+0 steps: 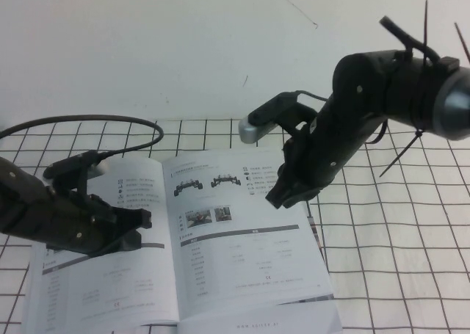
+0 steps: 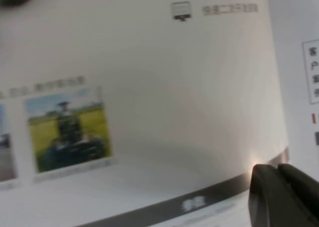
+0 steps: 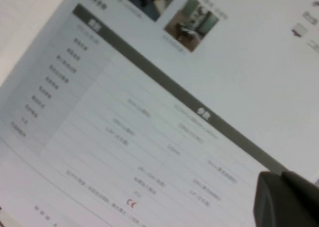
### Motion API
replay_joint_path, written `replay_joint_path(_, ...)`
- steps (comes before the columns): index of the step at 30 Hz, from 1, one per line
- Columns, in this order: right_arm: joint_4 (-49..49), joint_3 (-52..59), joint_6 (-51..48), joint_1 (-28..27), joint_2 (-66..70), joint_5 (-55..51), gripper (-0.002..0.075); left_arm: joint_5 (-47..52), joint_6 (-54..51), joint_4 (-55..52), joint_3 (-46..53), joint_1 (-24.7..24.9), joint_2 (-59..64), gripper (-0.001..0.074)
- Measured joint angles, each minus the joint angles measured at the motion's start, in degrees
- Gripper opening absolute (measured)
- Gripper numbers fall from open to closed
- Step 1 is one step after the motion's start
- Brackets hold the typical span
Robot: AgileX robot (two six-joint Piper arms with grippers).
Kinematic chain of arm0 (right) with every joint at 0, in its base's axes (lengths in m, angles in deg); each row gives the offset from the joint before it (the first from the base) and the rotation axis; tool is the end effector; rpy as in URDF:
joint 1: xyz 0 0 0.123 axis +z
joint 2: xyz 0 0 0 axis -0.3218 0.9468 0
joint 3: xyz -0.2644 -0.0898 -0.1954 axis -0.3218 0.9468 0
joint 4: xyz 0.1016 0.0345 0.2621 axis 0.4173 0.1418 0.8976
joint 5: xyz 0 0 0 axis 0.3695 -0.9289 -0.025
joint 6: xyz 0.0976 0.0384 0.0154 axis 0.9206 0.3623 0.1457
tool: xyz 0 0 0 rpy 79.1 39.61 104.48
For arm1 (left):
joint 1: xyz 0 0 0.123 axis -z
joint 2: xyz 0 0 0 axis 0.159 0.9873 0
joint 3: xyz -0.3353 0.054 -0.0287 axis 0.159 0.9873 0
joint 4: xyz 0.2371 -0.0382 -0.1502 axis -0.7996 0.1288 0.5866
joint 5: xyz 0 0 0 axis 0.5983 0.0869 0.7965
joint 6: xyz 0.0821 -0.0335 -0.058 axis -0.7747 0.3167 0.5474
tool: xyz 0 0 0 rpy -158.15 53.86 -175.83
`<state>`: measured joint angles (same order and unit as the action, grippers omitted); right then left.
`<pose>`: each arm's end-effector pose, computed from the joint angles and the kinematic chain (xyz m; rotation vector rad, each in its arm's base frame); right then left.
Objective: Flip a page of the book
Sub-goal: Open the closed book
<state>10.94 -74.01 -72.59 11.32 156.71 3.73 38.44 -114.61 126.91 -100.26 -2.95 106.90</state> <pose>0.4126 0.2628 0.2421 -1.1235 2.5625 0.3341 0.3336 -0.0723 0.1914 -0.1277 2.6683 -0.5876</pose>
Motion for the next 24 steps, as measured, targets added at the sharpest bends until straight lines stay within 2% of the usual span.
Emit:
replay_joint_path(8, 12.45, -0.41, -2.19, -8.47, 1.48, -3.94, 0.0016, -1.38, -0.63, 0.41, -0.02, 5.68, 1.74, -0.0003)
replay_joint_path(11, 14.46, -0.41, -3.46, -9.05, 2.91, -4.84, 0.0078, -2.07, -0.53, 0.41, -0.02, 5.87, 3.04, -0.0003)
replay_joint_path(16, 17.1, -0.41, -5.02, -9.05, 4.97, -5.36, 0.0277, -3.19, -0.53, 0.41, -0.02, 5.87, 3.4, -0.0003)
replay_joint_path(18, 17.54, -0.41, -5.1, -9.05, 5.7, -5.36, 0.033, -3.21, -0.53, 0.41, -0.02, 5.87, 3.4, -0.0003)
replay_joint_path(24, 17.63, -0.41, -5.29, -9.05, 6.34, -5.03, 0.0373, -4.13, 3.33, -3.92, -0.02, 5.87, 2.2, -0.0003)
